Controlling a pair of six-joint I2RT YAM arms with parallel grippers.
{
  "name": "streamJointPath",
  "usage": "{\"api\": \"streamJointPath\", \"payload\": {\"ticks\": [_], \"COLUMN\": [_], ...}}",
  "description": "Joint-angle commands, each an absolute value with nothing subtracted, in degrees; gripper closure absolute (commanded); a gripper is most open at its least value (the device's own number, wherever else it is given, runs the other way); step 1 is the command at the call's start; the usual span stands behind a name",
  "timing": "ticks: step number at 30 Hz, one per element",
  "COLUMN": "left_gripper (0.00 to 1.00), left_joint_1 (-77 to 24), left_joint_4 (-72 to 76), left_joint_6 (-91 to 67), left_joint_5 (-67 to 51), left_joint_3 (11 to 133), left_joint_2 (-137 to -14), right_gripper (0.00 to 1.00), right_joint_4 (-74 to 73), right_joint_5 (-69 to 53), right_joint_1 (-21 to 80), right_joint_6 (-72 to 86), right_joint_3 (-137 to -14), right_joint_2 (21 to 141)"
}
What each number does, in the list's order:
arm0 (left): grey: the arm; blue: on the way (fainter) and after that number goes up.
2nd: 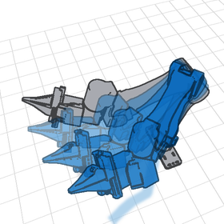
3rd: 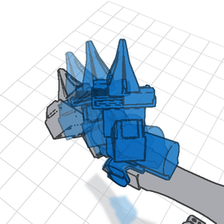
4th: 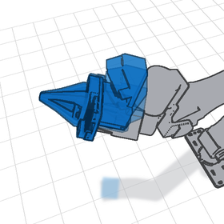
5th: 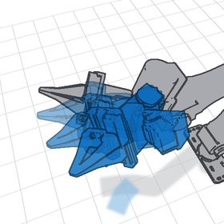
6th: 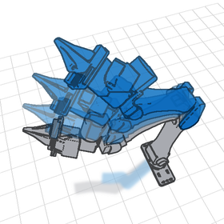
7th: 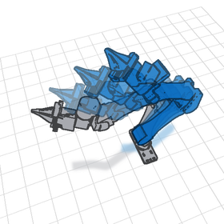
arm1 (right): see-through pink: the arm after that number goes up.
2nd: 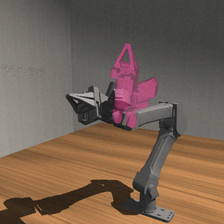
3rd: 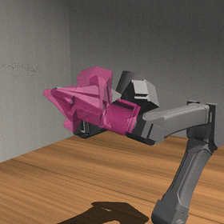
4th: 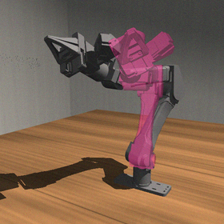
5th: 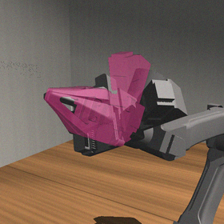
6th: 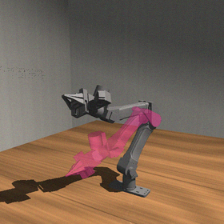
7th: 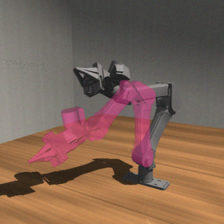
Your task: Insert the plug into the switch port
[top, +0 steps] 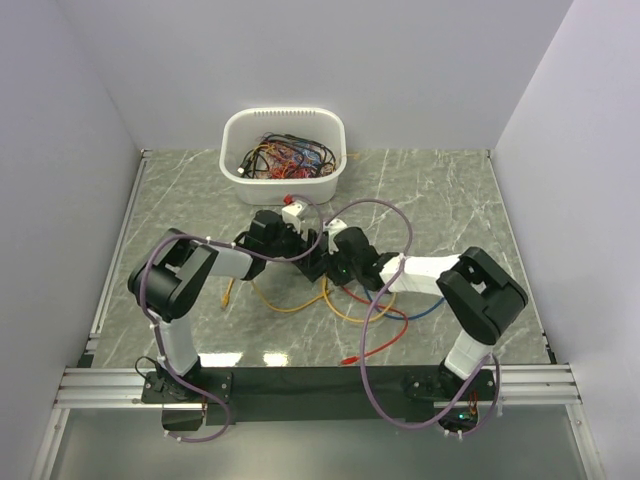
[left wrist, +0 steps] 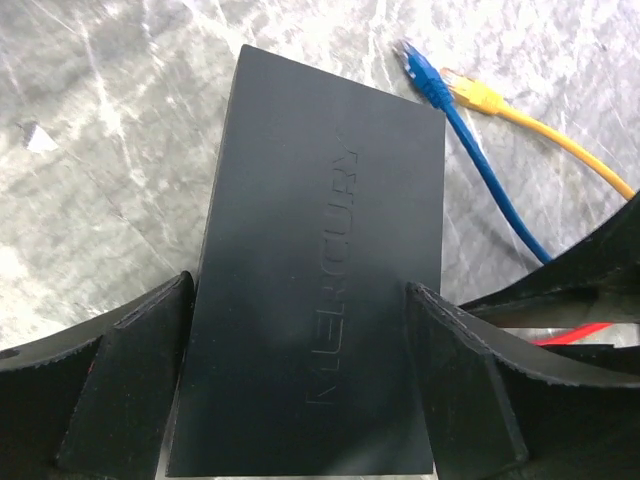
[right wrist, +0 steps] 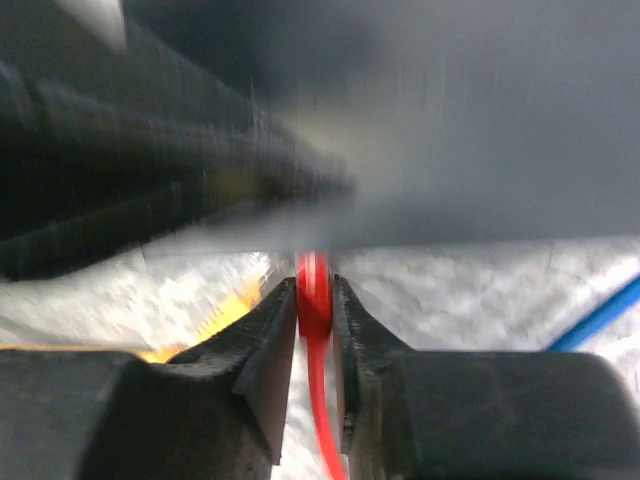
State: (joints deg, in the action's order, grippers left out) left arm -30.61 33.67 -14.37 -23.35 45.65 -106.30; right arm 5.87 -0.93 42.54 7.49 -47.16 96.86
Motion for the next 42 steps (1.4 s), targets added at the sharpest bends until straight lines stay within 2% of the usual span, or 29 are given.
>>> {"api": "streamJointPath", "payload": {"ticks": [1, 12, 15, 22, 23, 27, 35, 42], "left_gripper": [0.13, 0.12, 0.12, 0.14, 0.14, 0.16, 0.17, 0.13], "left_joint_1": [-38.1, -31.7, -29.4, -28.0, -28.0, -28.0, -30.8, -38.6], "left_joint_4": [22.0, 13.5, 12.0, 8.9, 8.7, 6.6, 6.9, 16.9], "left_joint_6": [-20.3, -15.9, -15.3, -18.4, -20.8, -26.7, -40.0, -50.8], "left_joint_5": [-46.2, -37.1, -36.5, -22.5, -16.8, -7.3, -6.7, -4.8], "left_joint_3": [45.2, 52.0, 55.2, 60.2, 60.2, 57.1, 44.0, 32.4], "left_joint_2": [-104.1, -102.0, -103.2, -101.4, -99.4, -92.5, -78.5, -77.1], "right_gripper": [0.72, 0.54, 0.53, 0.52, 0.52, 0.52, 0.5, 0.5], "right_joint_4": [39.2, 39.7, 37.9, 30.1, 27.1, 20.8, 10.9, 9.1], "right_joint_5": [-1.2, 1.7, 2.2, 8.0, 9.0, 11.7, 9.3, 4.0], "right_joint_1": [42.9, 43.5, 43.7, 43.8, 43.9, 43.1, 35.5, 30.9], "right_joint_6": [10.7, 13.9, 15.0, 17.5, 17.8, 18.9, 23.0, 24.4], "right_joint_3": [-49.1, -34.7, -32.2, -31.6, -32.2, -37.2, -45.5, -48.3], "right_joint_2": [91.1, 78.8, 75.2, 71.2, 71.5, 75.3, 82.2, 89.1]}}
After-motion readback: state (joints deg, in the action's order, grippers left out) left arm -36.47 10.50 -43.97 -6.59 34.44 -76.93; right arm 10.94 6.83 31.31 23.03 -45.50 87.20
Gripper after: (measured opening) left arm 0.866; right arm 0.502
